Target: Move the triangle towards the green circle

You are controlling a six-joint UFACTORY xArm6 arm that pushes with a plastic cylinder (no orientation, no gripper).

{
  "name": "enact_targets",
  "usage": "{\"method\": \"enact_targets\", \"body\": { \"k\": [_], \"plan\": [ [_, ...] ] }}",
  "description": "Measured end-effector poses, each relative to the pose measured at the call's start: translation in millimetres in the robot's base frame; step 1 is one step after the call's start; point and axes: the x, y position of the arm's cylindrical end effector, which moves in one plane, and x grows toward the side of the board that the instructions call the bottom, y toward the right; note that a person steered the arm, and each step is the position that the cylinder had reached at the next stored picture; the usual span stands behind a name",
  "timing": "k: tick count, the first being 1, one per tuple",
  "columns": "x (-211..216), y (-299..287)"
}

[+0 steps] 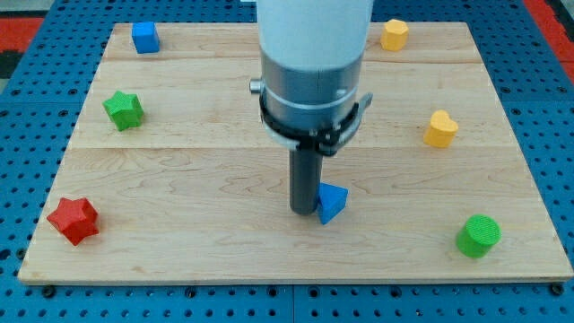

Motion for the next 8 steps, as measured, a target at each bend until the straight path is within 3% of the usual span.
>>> {"method": "enact_targets", "body": {
  "k": [1, 2, 3, 6, 7, 8],
  "plan": [
    [-16, 7],
    [-15, 56],
    [-14, 22],
    [15, 92],
    [36, 86],
    [85, 130]
  ]
}}
